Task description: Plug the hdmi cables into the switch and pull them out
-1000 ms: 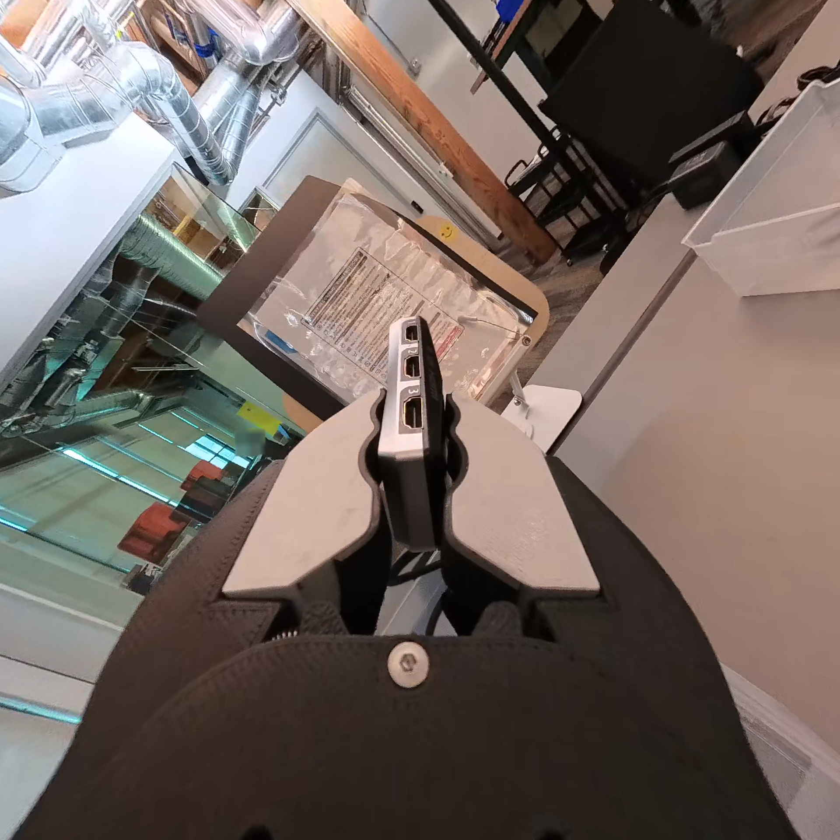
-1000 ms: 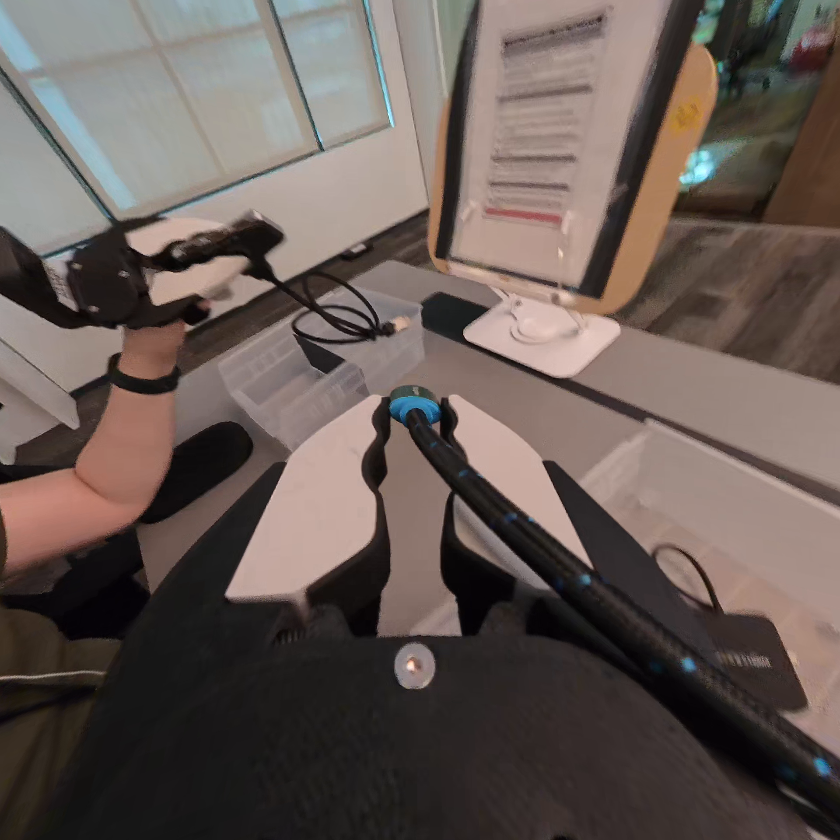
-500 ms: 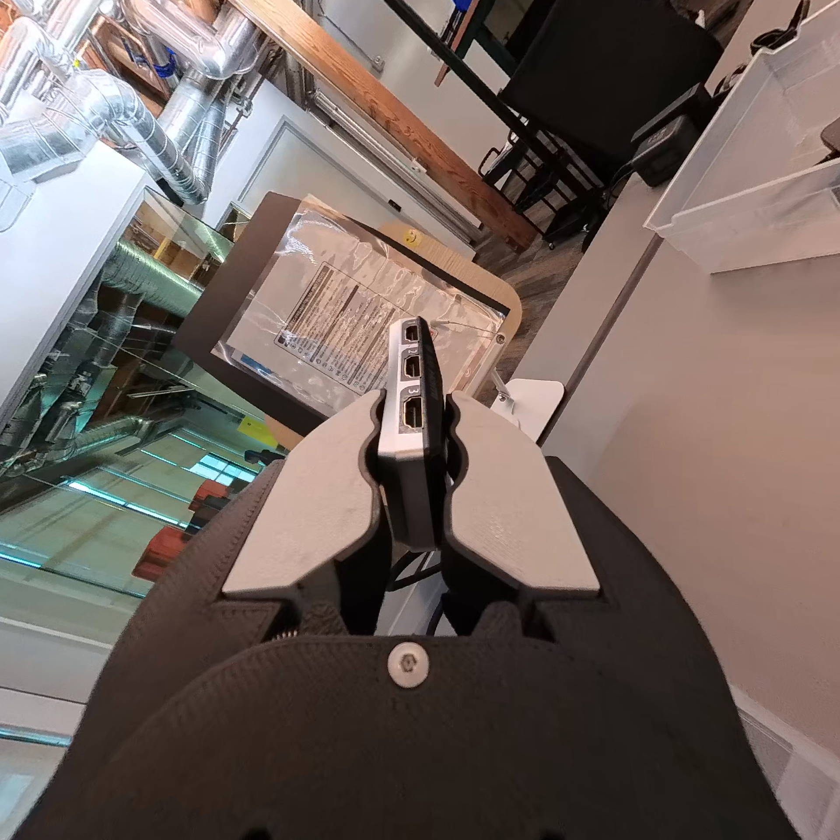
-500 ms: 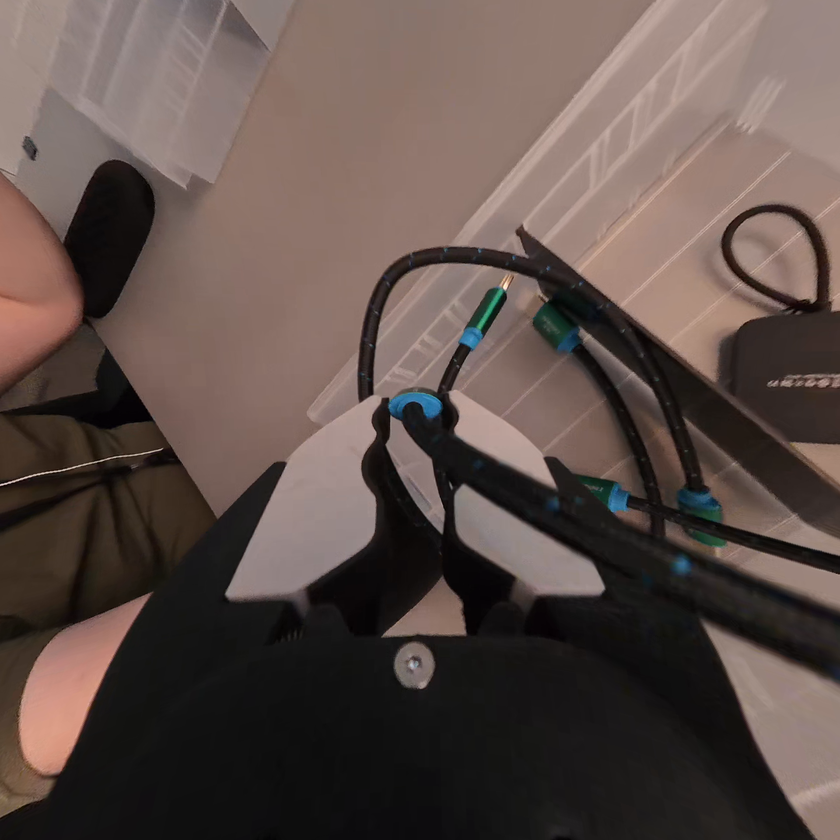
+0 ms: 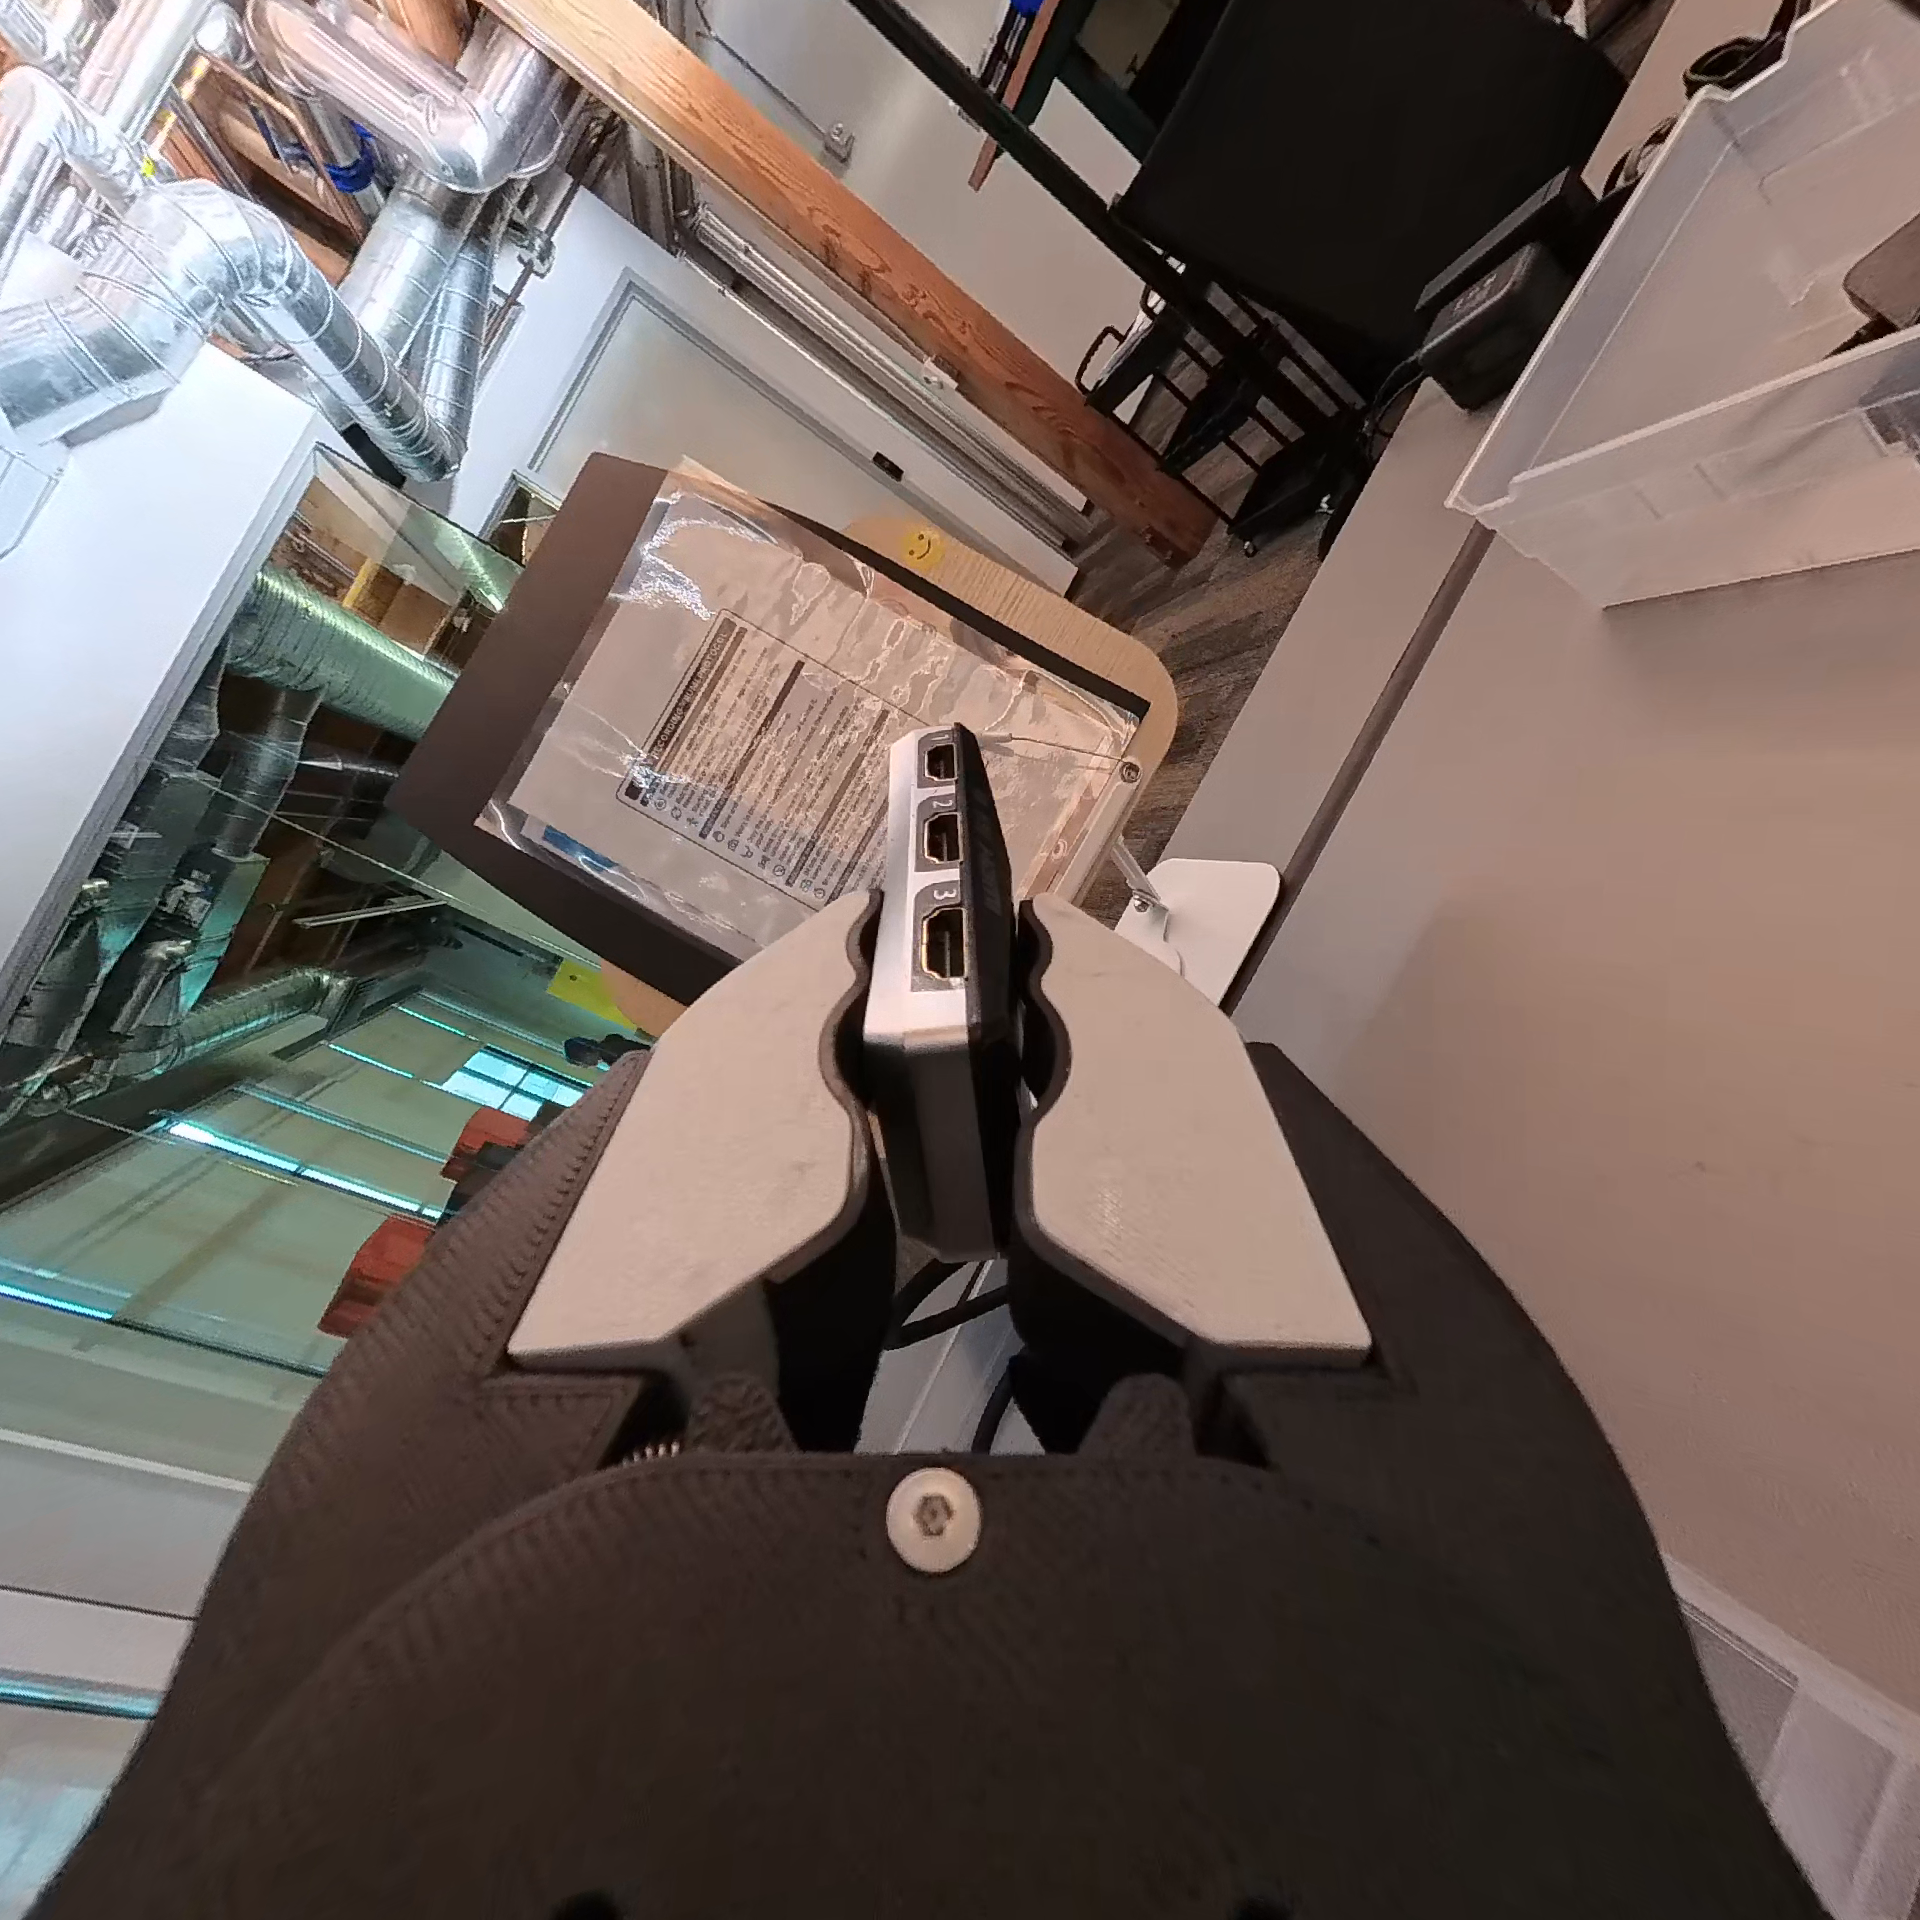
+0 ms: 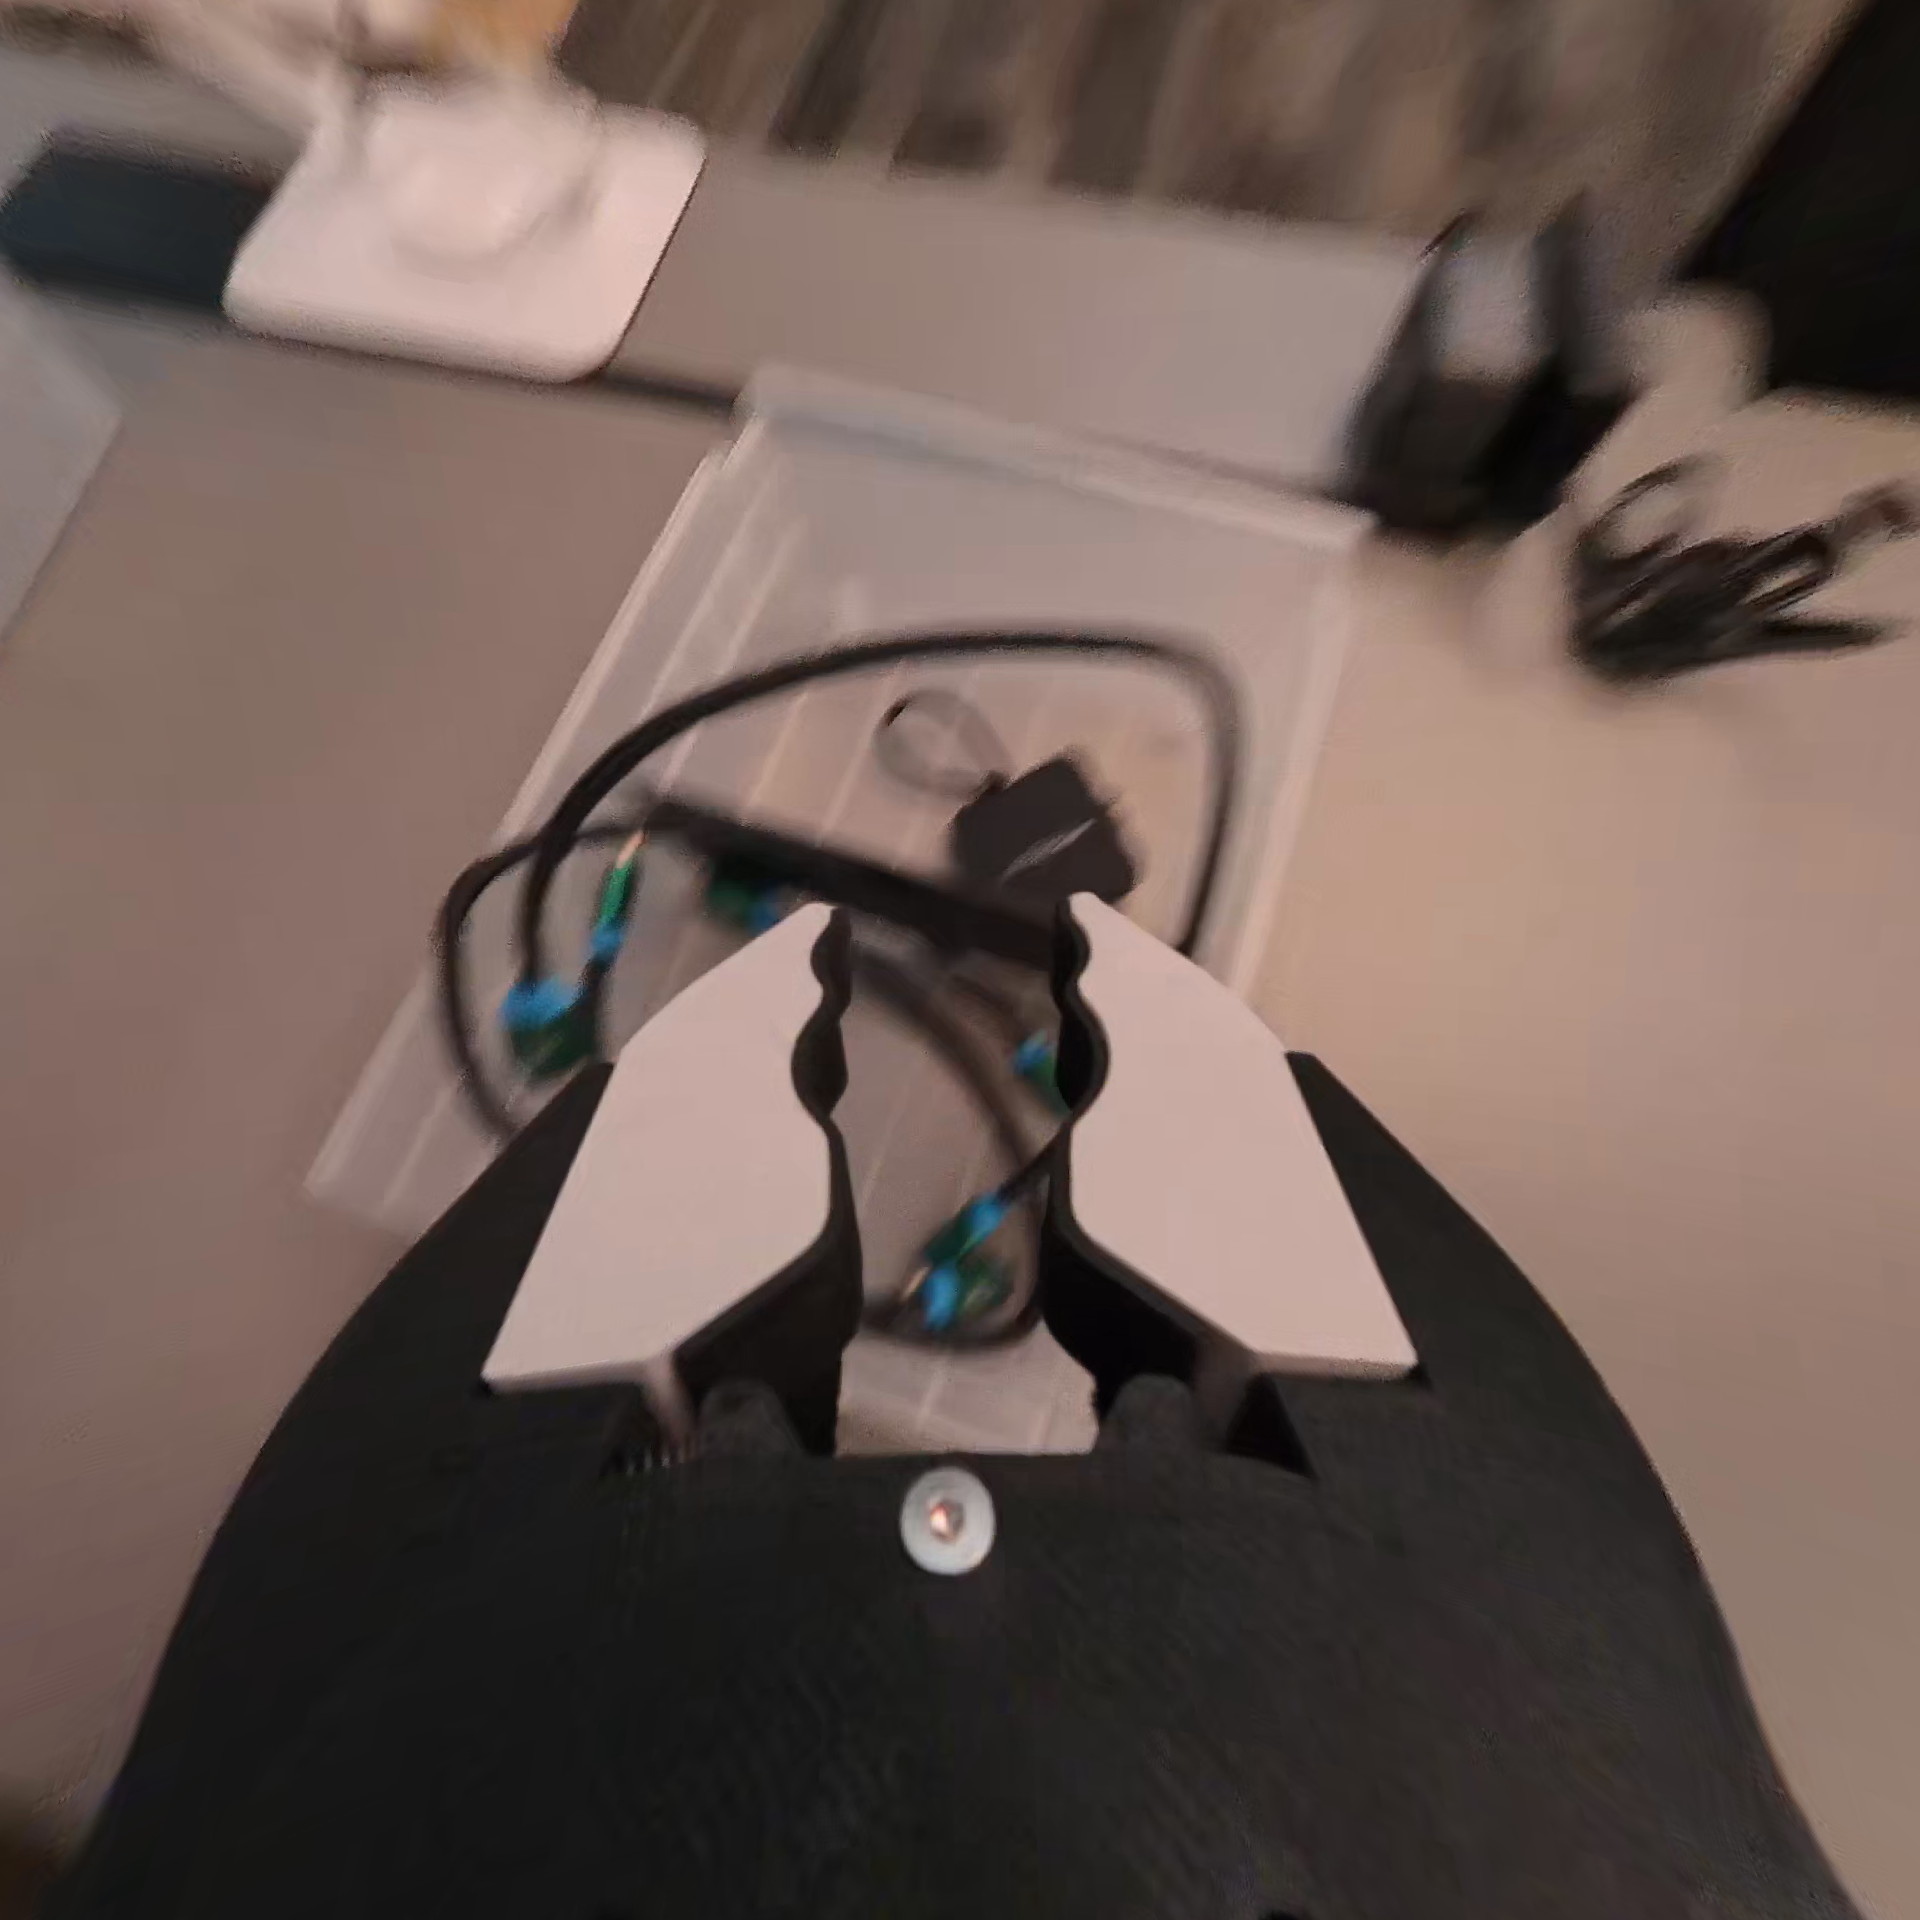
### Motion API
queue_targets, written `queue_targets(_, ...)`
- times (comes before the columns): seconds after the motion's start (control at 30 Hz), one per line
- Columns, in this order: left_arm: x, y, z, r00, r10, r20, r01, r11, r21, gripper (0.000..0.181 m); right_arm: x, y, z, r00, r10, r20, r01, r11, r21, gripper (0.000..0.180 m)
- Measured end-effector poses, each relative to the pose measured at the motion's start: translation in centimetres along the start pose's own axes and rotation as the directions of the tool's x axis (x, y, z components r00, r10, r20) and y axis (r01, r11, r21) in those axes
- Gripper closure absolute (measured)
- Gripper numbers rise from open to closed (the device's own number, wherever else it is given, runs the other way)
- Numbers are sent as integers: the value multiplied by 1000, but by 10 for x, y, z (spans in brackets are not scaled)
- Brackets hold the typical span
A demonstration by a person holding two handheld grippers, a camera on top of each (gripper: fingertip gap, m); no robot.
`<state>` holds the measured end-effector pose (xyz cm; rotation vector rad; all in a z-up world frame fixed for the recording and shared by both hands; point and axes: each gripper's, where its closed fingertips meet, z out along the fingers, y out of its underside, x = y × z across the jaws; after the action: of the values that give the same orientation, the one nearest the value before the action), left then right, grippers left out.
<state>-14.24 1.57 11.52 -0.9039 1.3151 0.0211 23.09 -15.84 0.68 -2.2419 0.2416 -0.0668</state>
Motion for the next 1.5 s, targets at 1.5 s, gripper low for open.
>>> queue_targets(1.5,12,-1,5,999,38,-34,-39,999,-7,159,49,-49,-36,881,-96,-462,174,976,129,177)
